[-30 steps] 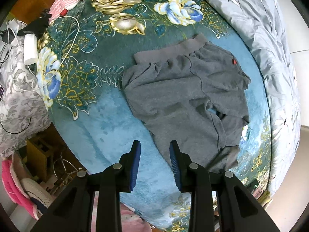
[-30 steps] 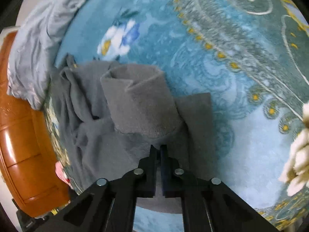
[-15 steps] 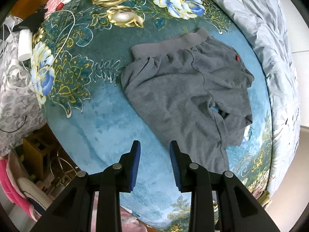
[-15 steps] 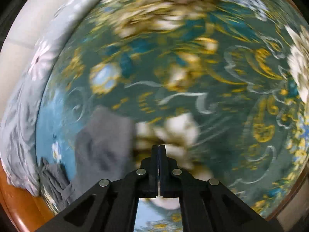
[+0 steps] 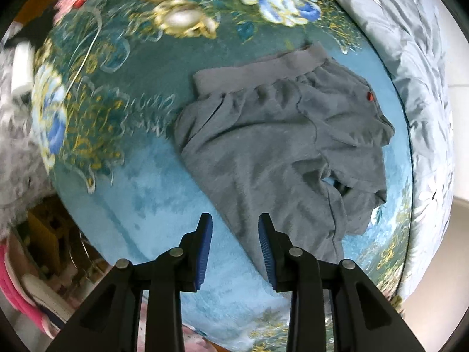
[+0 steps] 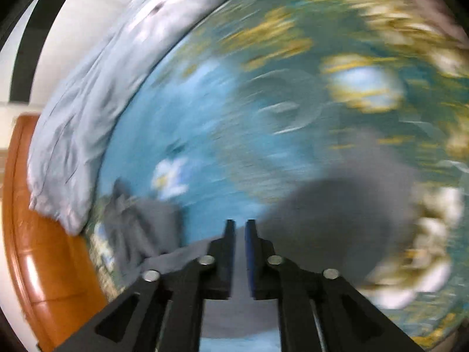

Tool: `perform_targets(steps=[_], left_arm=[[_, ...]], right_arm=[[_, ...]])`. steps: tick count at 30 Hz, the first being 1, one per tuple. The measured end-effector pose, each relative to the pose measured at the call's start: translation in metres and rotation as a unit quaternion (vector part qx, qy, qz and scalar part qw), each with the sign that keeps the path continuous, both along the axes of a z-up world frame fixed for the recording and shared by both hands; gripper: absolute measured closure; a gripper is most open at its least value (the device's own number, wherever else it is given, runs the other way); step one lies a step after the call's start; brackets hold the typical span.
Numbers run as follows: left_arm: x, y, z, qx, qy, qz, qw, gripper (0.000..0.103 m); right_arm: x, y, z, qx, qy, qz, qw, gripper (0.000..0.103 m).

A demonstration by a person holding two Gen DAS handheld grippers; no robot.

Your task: Fold clothes

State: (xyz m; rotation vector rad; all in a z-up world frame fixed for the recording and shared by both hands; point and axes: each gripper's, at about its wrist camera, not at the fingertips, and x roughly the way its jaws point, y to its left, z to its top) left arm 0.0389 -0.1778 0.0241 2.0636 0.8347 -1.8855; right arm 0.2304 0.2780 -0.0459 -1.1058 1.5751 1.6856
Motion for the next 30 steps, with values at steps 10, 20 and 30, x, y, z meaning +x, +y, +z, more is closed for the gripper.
perform_targets(steps=[10, 20, 30], left_arm=[[-0.031, -0.008, 0.008, -0.009, 0.027, -0.03, 0.9991, 0.06], [-0.03, -0.003, -0.022, 0.01, -0.014, 0.01, 0.9998, 0.06], [-0.053, 0.035, -0.025, 0.03, -0.008, -0.024, 0.9992, 0.06]], right_arm=[[-0.135, -0.006, -0.068, -0.036, -0.025, 0.073, 0.996, 0.064], [-0.126, 0.007, -0.041, -0.007, -0.027, 0.062, 0.998, 0.095], [-0.044, 0.12, 0.05, 0.164, -0.125, -0.059, 0.977, 0.095]])
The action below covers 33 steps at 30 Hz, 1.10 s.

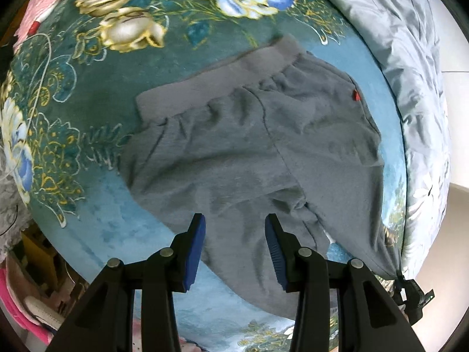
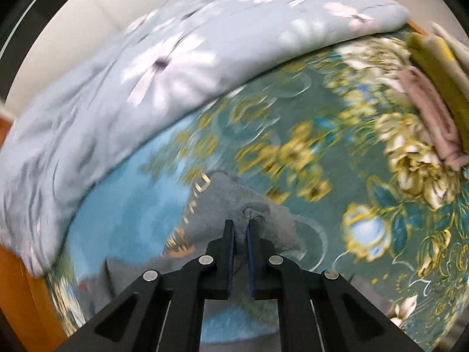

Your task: Fold clothes

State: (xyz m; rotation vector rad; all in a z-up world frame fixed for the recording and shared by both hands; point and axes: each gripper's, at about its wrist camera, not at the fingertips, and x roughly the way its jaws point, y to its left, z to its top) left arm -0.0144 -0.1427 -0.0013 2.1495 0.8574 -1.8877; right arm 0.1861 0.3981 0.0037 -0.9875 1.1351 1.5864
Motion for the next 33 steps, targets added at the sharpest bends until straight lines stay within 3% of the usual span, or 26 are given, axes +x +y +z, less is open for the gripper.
perform_targets(steps=[3, 6, 9, 11, 15, 21, 23, 24, 26, 28, 30, 31, 33], left_arm=[[-0.002, 0.003, -0.001, 0.0, -0.001, -0.003, 1.0, 0.06], [-0.004, 0.004, -0.002, -0.006, -0.003, -0.007, 1.0, 0.06], [-0.007, 0.003, -0.001, -0.012, -0.004, -0.007, 0.9999, 0.06], [-0.008, 0.003, -0.002, -0.014, -0.006, -0.003, 0.9999, 0.06], [-0.013, 0.002, 0.0, -0.014, -0.007, -0.004, 0.9999, 0.06], [-0.019, 0.0, 0.005, -0.022, -0.002, -0.01, 0.9997, 0.06], [-0.019, -0.002, 0.002, -0.023, -0.006, -0.007, 0.9997, 0.06], [-0.018, -0.003, 0.0, -0.024, -0.009, -0.005, 0.9997, 0.06], [-0.016, -0.005, -0.003, -0.022, -0.015, -0.002, 0.9997, 0.06], [-0.014, -0.006, -0.006, -0.021, -0.019, 0.0, 0.9996, 0.06], [-0.011, -0.007, -0.008, -0.023, -0.025, 0.0, 0.9994, 0.06], [-0.009, -0.007, -0.009, -0.023, -0.028, 0.001, 0.9993, 0.06], [-0.007, -0.008, -0.009, -0.021, -0.032, 0.007, 0.9992, 0.06]], right_arm=[[0.0, 0.002, 0.001, 0.008, -0.016, -0.018, 1.0, 0.095], [-0.025, -0.016, 0.009, 0.052, -0.019, 0.017, 0.998, 0.095], [-0.061, -0.05, 0.013, 0.079, -0.001, 0.099, 0.992, 0.095], [-0.096, -0.095, 0.004, 0.079, 0.005, 0.181, 0.98, 0.095], [-0.157, -0.189, -0.038, 0.034, -0.008, 0.337, 0.941, 0.095], [-0.187, -0.239, -0.093, -0.071, -0.031, 0.385, 0.92, 0.088], [-0.182, -0.238, -0.085, -0.08, 0.004, 0.397, 0.915, 0.076], [-0.178, -0.233, -0.078, -0.079, 0.023, 0.397, 0.914, 0.065], [-0.161, -0.216, -0.064, -0.066, 0.057, 0.374, 0.923, 0.058], [-0.136, -0.187, -0.061, -0.063, 0.072, 0.305, 0.948, 0.056], [-0.113, -0.155, -0.077, -0.101, 0.084, 0.216, 0.968, 0.055], [-0.107, -0.144, -0.087, -0.125, 0.095, 0.182, 0.971, 0.055], [-0.11, -0.139, -0.098, -0.146, 0.105, 0.174, 0.968, 0.055]])
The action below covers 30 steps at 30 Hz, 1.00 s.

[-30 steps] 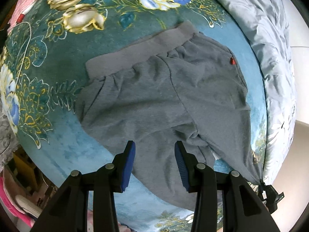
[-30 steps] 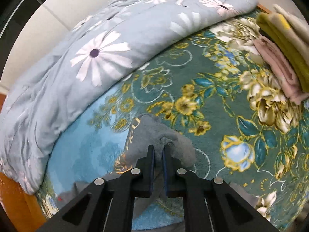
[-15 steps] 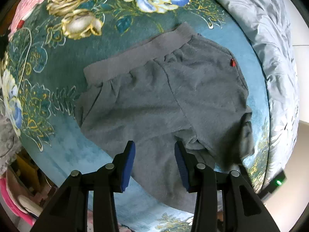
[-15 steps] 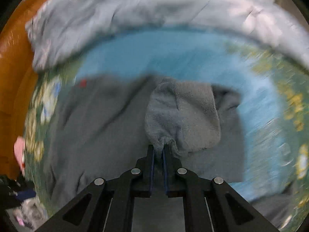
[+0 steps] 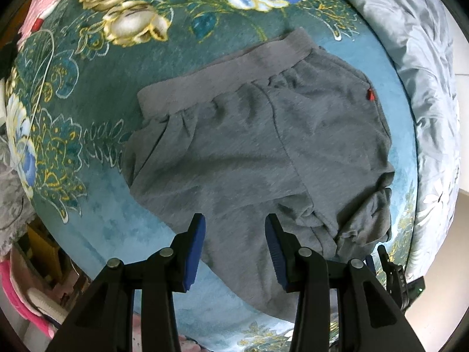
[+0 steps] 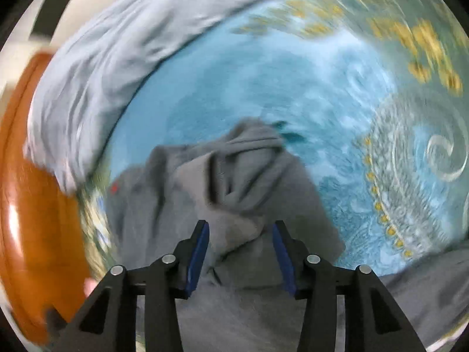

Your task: Fold clothes

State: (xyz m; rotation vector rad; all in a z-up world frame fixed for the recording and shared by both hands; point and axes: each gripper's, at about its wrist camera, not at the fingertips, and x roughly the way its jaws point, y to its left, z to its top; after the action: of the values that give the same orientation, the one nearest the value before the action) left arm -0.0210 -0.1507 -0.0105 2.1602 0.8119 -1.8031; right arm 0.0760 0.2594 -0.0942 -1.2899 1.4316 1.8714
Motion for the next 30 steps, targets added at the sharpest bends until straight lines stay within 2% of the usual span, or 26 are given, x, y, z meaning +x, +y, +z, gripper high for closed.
perform_targets(steps=[2, 6, 8, 11, 14, 16, 18, 21, 23, 26, 30], left_arm=[[0.002, -0.001, 0.001, 0.001, -0.002, 0.006, 1.0, 0.06], [0.003, -0.003, 0.008, -0.006, 0.002, 0.004, 1.0, 0.06], [0.0, -0.005, 0.012, -0.01, 0.006, 0.001, 0.9999, 0.06], [-0.003, -0.006, 0.016, -0.018, 0.008, -0.002, 0.9998, 0.06], [-0.005, -0.004, 0.017, -0.019, 0.008, -0.003, 0.9998, 0.06], [-0.006, 0.001, 0.017, -0.016, 0.009, -0.008, 0.9998, 0.06], [-0.006, 0.006, 0.017, -0.014, 0.01, -0.013, 0.9998, 0.06], [-0.005, 0.013, 0.016, -0.012, 0.01, -0.022, 0.9996, 0.06], [-0.005, 0.018, 0.014, -0.011, 0.009, -0.026, 0.9996, 0.06], [-0.002, 0.022, 0.012, -0.013, 0.006, -0.031, 0.9994, 0.06], [-0.001, 0.022, 0.014, -0.019, 0.007, -0.035, 0.9992, 0.06]], right_arm=[[-0.007, 0.002, -0.009, -0.016, 0.005, 0.004, 1.0, 0.054], [-0.02, -0.004, -0.034, -0.048, -0.02, -0.002, 0.999, 0.055], [-0.026, -0.006, -0.043, -0.068, -0.022, -0.015, 0.997, 0.059], [-0.025, -0.002, -0.036, -0.074, -0.006, -0.041, 0.996, 0.092], [-0.022, 0.002, -0.027, -0.077, 0.011, -0.067, 0.995, 0.093], [-0.011, 0.012, -0.009, -0.057, 0.03, -0.075, 0.995, 0.094], [0.01, 0.029, 0.019, -0.006, 0.041, -0.074, 0.996, 0.094], [0.047, 0.062, 0.055, 0.102, -0.003, -0.077, 0.992, 0.094], [0.073, 0.085, 0.078, 0.174, -0.036, -0.079, 0.981, 0.094], [0.11, 0.128, 0.084, 0.209, -0.091, -0.115, 0.967, 0.094], [0.157, 0.182, 0.086, 0.207, -0.142, -0.184, 0.95, 0.094]])
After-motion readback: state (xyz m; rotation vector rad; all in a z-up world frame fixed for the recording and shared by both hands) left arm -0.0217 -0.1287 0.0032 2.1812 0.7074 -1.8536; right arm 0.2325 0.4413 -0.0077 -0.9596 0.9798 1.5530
